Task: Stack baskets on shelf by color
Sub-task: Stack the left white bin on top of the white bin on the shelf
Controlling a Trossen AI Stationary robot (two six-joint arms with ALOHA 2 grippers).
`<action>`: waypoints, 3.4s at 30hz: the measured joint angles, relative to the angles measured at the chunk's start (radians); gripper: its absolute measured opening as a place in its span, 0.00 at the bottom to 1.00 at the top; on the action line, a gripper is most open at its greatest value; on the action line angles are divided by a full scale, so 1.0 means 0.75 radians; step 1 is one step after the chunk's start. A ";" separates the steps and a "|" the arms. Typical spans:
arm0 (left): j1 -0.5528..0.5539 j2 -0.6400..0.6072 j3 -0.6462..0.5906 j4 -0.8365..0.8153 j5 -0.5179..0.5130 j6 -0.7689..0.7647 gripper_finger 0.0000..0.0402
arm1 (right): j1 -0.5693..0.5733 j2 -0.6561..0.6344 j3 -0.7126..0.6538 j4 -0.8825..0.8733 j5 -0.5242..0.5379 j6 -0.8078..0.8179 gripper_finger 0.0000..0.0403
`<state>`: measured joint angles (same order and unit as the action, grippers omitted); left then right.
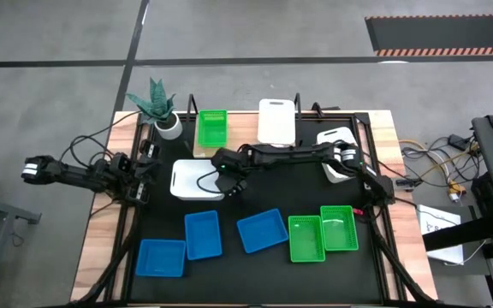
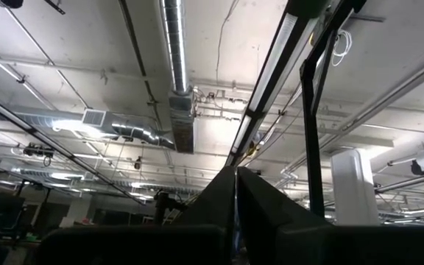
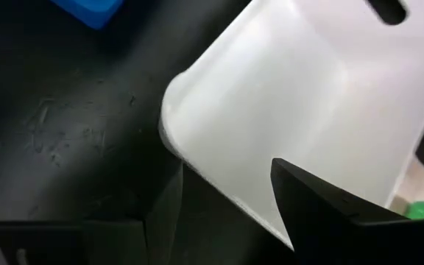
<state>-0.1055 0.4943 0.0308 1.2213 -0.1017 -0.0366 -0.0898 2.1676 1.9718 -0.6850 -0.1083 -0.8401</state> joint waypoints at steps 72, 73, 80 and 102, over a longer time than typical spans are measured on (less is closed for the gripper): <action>0.001 -0.014 0.002 0.001 -0.001 0.058 0.00 | -0.397 -0.463 0.054 -0.755 0.339 0.631 0.02; 0.000 -0.014 0.002 0.001 -0.001 0.058 0.00 | -0.398 -0.462 0.044 -0.757 0.340 0.630 0.02; 0.000 -0.014 0.002 0.001 -0.001 0.058 0.00 | -0.396 -0.462 -0.024 -0.748 0.343 0.631 0.02; 0.000 -0.014 0.002 0.001 -0.001 0.059 0.00 | -0.395 -0.462 -0.161 -0.676 0.316 0.605 0.02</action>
<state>-0.1055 0.4835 0.0326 1.2218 -0.1024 0.0078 -0.3862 1.8214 1.8512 -1.1920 0.1287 -0.3861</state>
